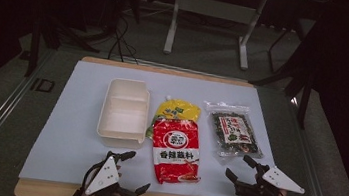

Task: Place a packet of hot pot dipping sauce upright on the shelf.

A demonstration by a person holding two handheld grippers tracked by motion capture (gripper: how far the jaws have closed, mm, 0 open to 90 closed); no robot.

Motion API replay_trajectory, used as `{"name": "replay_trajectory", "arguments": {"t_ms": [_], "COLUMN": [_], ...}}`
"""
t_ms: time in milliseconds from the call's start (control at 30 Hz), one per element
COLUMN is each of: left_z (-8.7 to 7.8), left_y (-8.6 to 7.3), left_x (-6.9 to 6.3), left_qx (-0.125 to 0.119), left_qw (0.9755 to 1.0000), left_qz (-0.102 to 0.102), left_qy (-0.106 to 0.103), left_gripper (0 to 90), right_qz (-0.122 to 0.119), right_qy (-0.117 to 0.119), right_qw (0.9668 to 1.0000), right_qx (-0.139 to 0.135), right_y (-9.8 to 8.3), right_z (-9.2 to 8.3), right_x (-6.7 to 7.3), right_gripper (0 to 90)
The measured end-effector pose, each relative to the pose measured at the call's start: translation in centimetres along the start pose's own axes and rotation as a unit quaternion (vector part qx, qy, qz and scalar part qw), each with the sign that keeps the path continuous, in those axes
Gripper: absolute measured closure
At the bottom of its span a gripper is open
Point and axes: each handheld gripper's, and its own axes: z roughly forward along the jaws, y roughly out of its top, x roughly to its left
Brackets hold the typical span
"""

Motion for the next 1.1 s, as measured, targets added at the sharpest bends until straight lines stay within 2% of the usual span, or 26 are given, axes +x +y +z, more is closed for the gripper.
{"name": "replay_trajectory", "arguments": {"t_ms": [67,133,200,267,333,367,400,433,500,600,633,667,700,800,833,867,933,967,1100], "left_z": [0.0,0.0,0.0,0.1,0.1,0.1,0.1,0.1,0.1,0.1,0.1,0.1,0.1,0.2,0.2,0.3,0.3,0.3,0.3], "left_y": [0.0,0.0,0.0,0.1,0.1,0.1,0.1,0.1,0.1,0.1,0.1,0.1,0.1,0.1,0.1,0.0,0.0,0.1,0.0], "left_x": [-0.1,-0.1,-0.1,-0.2,-0.2,-0.2,-0.2,-0.2,-0.3,-0.3,-0.3,-0.4,-0.4,-0.4,-0.4,-0.5,-0.5,-0.6,-0.6], "left_qx": [-0.001,-0.002,-0.002,-0.002,-0.004,-0.004,-0.004,-0.005,-0.004,0.000,0.000,0.001,0.001,0.003,0.004,0.004,0.004,0.004,0.005], "left_qw": [1.0000,1.0000,1.0000,1.0000,1.0000,1.0000,1.0000,0.9999,0.9999,0.9999,0.9999,0.9999,0.9999,0.9998,0.9998,0.9998,0.9998,0.9998,0.9997], "left_qz": [0.001,0.001,0.001,0.001,0.000,0.000,-0.001,-0.002,-0.001,-0.002,-0.002,-0.001,-0.001,-0.003,-0.003,-0.003,-0.003,-0.002,-0.001], "left_qy": [-0.003,-0.004,-0.004,-0.007,-0.008,-0.008,-0.009,-0.010,-0.011,-0.013,-0.014,-0.014,-0.015,-0.018,-0.019,-0.020,-0.021,-0.021,-0.022], "left_gripper": [2.9,2.8,2.9,2.9,2.9,2.9,2.9,2.9,2.9,2.9,2.8,2.8,2.9,2.8,2.8,2.8,2.9,2.8,2.8], "right_qz": [-0.001,0.008,0.010,-0.014,-0.016,-0.012,-0.012,-0.002,-0.013,0.001,0.018,0.018,0.014,0.002,-0.007,-0.014,-0.018,-0.029,-0.029], "right_qy": [-0.005,0.006,0.009,0.014,0.020,0.036,0.036,0.052,0.053,0.060,0.068,0.066,0.055,0.067,0.060,0.070,0.069,0.066,0.074], "right_qw": [1.0000,0.9998,0.9998,0.9998,0.9996,0.9992,0.9992,0.9985,0.9977,0.9972,0.9967,0.9968,0.9977,0.9968,0.9971,0.9963,0.9963,0.9958,0.9951], "right_qx": [-0.005,-0.015,-0.014,0.004,0.008,0.009,0.009,0.020,0.041,0.045,0.039,0.040,0.038,0.044,0.047,0.047,0.048,0.056,0.059], "right_y": [0.1,0.3,0.4,0.7,0.8,0.9,0.9,1.2,1.6,1.8,2.1,2.2,2.3,2.5,2.7,3.0,3.3,3.8,4.9], "right_z": [-0.2,-0.3,-0.3,0.0,0.1,0.6,0.6,1.1,1.7,2.2,2.8,3.1,3.5,4.3,4.6,5.3,5.6,6.3,7.6], "right_x": [-0.1,-0.1,-0.1,0.2,0.3,0.3,0.3,0.3,0.2,-0.2,-0.6,-0.7,-0.6,-0.7,-0.6,-0.6,-0.6,-0.6,-0.6], "right_gripper": [14.3,14.4,14.4,13.1,13.0,13.1,13.1,13.1,13.7,13.9,13.4,12.1,12.0,10.6,10.7,11.7,13.5,13.5,16.9]}}
